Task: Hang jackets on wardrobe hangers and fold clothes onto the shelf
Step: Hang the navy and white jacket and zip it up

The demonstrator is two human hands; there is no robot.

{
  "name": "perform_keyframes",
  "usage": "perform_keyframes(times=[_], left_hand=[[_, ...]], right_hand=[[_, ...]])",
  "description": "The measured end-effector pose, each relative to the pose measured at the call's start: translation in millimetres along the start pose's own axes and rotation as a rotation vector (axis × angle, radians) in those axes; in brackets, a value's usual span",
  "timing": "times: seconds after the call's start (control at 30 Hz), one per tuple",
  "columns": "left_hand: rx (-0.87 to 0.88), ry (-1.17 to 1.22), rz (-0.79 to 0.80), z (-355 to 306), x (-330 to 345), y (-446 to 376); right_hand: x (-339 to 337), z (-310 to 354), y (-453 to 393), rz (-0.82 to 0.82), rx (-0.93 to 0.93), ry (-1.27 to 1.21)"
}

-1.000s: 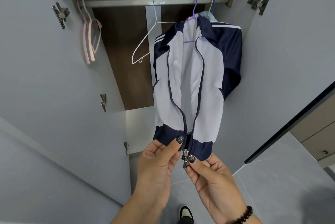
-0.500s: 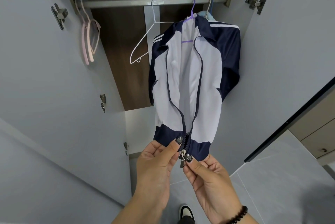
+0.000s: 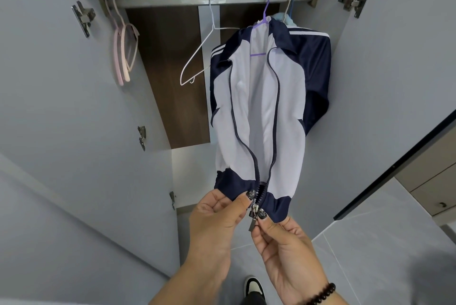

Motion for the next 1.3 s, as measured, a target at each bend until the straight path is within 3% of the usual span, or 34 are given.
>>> perform_keyframes(times=[0.33, 0.67, 0.83, 0.93, 1.03, 1.3], left_hand=[[-0.003, -0.041, 0.059, 4.4, 6.0, -1.4], [0.034, -0.173, 0.103, 2.4, -1.6, -0.9], [0.033, -0.074, 0.08, 5.6, -11.8, -4.7], [0.096, -0.175, 0.061, 1.3, -10.5, -8.0], [0.143, -0.287, 0.039, 1.6, -13.1, -13.5], [0.154, -0.421, 0.023, 11.2, -21.5, -25.4]], right_hand=[[3.1, 11.2, 2.5, -0.095, -0.055, -0.011], [3.9, 17.7, -0.1, -0.057, -0.048, 0.07], [10.4, 14.7, -0.3, -0.017, 0.09, 0.224], [9.5, 3.8, -2.6, -0.043, 0.27, 0.377], [8.3, -2.1, -5.6, -0.033, 0.323, 0.477], [13.3, 15.1, -24.6, -0.064, 0.475, 0.351]])
Point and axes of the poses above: each hand's wrist, its own y-axis away from the middle knuckle, its own x-axis out of the palm, z = x × y, the point moved 4 cm from there along -y, towards the middle knuckle, and after that the axes turned 9 degrees about -y, right-handed, at the moved point
